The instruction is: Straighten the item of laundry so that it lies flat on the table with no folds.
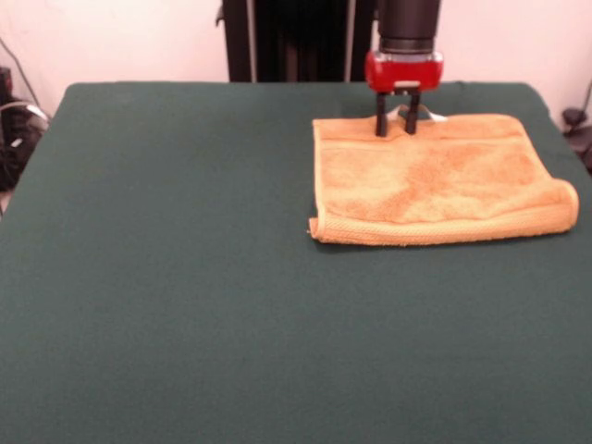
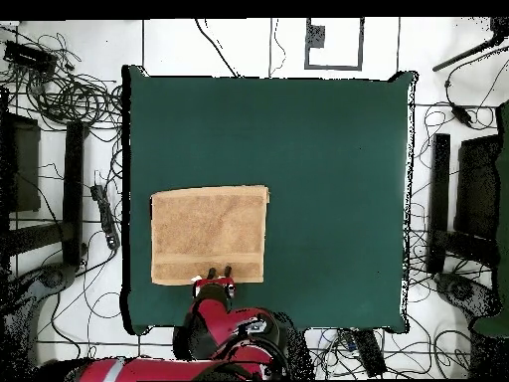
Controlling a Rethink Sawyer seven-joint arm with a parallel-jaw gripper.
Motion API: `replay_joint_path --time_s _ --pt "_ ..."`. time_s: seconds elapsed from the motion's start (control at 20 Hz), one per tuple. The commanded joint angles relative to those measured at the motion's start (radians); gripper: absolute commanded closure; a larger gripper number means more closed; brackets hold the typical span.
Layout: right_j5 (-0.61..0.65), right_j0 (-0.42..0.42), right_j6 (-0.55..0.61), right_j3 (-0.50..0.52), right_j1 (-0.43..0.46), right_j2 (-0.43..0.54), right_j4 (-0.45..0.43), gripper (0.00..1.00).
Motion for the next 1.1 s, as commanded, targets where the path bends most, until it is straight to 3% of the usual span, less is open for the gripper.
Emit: replay_joint_path --time_s 0.05,1.1 --pt "0.32 -0.103 0.106 -0.164 0.303 0.117 0.077 1.0" --pt "0.374 -0.03 0.122 -0.12 0.213 0.086 0.145 1.0"
